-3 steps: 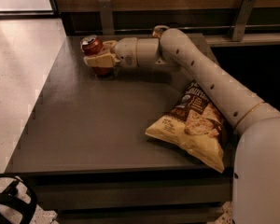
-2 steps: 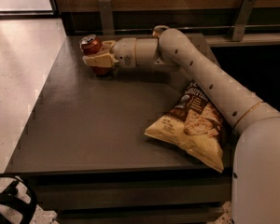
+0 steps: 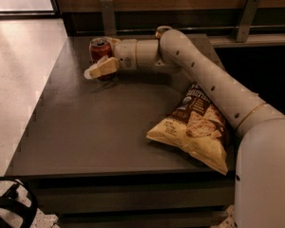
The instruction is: Pick coke can
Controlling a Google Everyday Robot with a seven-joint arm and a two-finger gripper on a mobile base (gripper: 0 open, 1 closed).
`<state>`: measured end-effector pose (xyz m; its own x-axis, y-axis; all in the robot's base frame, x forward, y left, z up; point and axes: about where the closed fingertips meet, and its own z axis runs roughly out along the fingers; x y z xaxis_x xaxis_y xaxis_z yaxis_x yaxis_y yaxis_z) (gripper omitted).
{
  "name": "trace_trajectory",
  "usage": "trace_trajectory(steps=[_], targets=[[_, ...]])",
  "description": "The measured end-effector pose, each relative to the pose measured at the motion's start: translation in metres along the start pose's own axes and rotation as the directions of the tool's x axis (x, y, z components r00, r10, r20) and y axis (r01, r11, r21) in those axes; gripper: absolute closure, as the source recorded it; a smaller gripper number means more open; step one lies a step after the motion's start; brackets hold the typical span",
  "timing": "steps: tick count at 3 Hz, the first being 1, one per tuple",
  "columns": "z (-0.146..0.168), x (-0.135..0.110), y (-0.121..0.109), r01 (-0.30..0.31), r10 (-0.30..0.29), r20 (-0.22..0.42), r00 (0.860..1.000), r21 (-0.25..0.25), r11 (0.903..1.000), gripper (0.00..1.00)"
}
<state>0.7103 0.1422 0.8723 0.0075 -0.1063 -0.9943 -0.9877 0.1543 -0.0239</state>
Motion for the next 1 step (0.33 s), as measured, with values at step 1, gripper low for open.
trace_trajectory(steps=[1], targets=[[0.0001,0.0,0.0001,0.0,0.0,0.0,1.0,0.0,1.0,0.0]])
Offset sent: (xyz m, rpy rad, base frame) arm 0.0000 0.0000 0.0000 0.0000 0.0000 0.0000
